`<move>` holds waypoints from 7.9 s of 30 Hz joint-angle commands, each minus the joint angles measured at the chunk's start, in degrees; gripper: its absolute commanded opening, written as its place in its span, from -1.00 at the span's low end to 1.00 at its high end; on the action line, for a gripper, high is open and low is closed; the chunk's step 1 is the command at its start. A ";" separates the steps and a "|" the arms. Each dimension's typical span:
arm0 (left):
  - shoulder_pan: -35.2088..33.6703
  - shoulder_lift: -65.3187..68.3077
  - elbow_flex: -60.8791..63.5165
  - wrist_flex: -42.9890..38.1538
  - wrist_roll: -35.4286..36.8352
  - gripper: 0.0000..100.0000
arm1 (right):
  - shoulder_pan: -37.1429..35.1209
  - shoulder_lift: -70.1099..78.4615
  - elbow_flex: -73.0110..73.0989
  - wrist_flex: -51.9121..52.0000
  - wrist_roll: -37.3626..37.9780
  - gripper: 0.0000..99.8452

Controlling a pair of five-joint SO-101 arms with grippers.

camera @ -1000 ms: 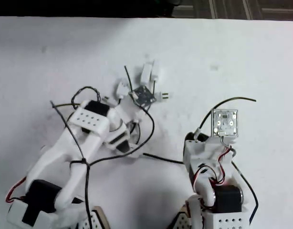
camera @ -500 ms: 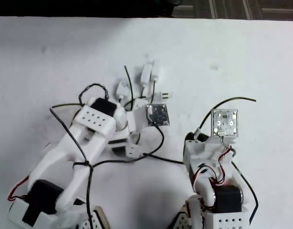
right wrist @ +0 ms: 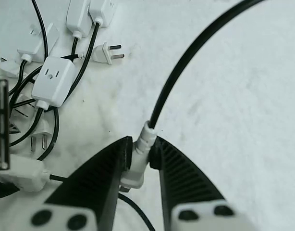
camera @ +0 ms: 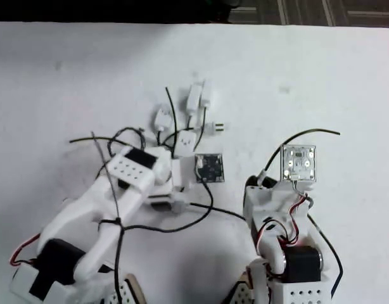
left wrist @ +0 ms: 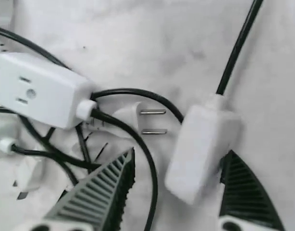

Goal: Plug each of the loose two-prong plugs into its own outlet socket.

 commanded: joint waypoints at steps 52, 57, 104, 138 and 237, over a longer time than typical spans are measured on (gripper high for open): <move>9.54 -0.75 -9.85 8.79 30.15 -0.52 | 0.40 -0.48 -0.18 -0.22 0.00 -0.96; 8.48 -0.22 -9.41 5.89 29.89 -0.52 | 0.40 -0.48 -0.18 -0.22 0.00 -0.96; 11.91 7.43 -11.08 0.00 10.55 -0.80 | 0.40 -0.48 -0.18 -0.22 0.00 -0.96; 14.29 1.36 -6.51 10.64 45.27 -0.57 | 0.40 -0.48 -0.18 -0.22 -0.18 -0.96; -35.30 -65.01 39.21 5.27 30.42 -0.95 | -33.01 -2.15 26.64 -34.95 14.77 -0.97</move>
